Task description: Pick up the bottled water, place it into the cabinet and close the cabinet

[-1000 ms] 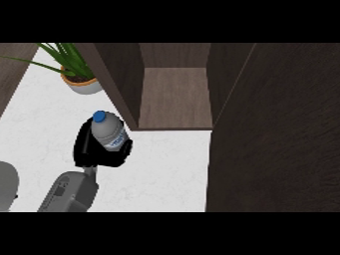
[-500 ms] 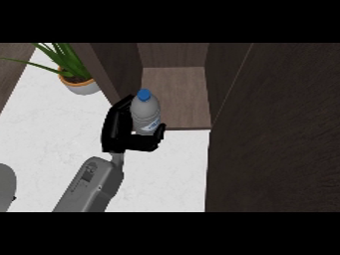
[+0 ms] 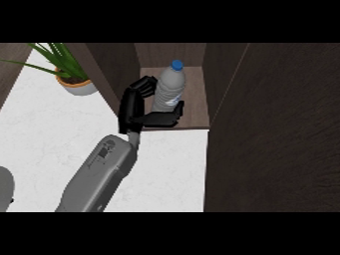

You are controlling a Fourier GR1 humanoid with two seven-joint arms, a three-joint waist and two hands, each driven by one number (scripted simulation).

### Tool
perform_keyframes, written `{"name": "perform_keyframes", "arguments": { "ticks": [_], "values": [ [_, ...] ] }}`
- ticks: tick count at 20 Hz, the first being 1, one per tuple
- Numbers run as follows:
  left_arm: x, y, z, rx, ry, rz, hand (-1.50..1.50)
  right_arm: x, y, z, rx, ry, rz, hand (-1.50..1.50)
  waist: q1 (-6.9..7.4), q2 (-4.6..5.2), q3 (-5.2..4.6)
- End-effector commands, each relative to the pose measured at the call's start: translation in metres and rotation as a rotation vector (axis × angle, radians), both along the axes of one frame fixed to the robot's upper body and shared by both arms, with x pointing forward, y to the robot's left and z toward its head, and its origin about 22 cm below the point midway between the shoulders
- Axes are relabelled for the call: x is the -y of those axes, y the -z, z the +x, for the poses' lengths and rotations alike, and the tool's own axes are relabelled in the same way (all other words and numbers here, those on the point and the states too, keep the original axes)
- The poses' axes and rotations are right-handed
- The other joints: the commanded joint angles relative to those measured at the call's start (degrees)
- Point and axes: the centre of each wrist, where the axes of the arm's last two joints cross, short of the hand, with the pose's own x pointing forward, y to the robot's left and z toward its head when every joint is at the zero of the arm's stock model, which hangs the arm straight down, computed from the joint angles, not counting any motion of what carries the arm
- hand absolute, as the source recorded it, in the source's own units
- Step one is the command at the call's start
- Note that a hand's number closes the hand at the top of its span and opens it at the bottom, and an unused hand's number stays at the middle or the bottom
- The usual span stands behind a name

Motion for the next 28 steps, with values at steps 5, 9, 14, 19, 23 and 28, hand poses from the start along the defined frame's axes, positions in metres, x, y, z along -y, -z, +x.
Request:
{"name": "perform_keyframes", "arguments": {
  "ticks": [5, 9, 14, 19, 23, 28],
  "values": [
    [-0.004, 0.003, 0.033, -0.067, -0.043, 0.044, 1.5, -0.015, -0.022, -0.008, 0.063, -0.029, 0.069, -1.5, -0.35, 0.13, 0.02],
    [0.004, -0.007, 0.049, -0.07, -0.072, 0.056, 1.5, -0.018, -0.029, -0.003, 0.081, -0.046, 0.103, -1.5, -0.94, 0.46, -0.03],
    [0.01, -0.022, 0.066, -0.042, -0.101, 0.082, 1.5, -0.01, -0.029, -0.001, 0.066, -0.073, 0.082, -1.5, -1.54, 0.74, -0.04],
    [-0.006, -0.01, 0.071, -0.012, -0.135, 0.136, 1.5, -0.01, -0.028, 0.0, 0.073, -0.071, 0.087, -1.5, -1.38, 0.84, -0.05],
    [-0.014, -0.012, 0.078, 0.002, -0.152, 0.187, 1.5, -0.008, -0.024, -0.002, 0.083, -0.051, 0.083, -1.5, -1.28, 0.76, -0.03],
    [0.007, -0.012, 0.078, -0.011, -0.169, 0.262, -1.5, -0.012, -0.024, 0.003, 0.087, -0.078, 0.079, -1.5, -2.81, 1.27, -0.06]
  ]
}}
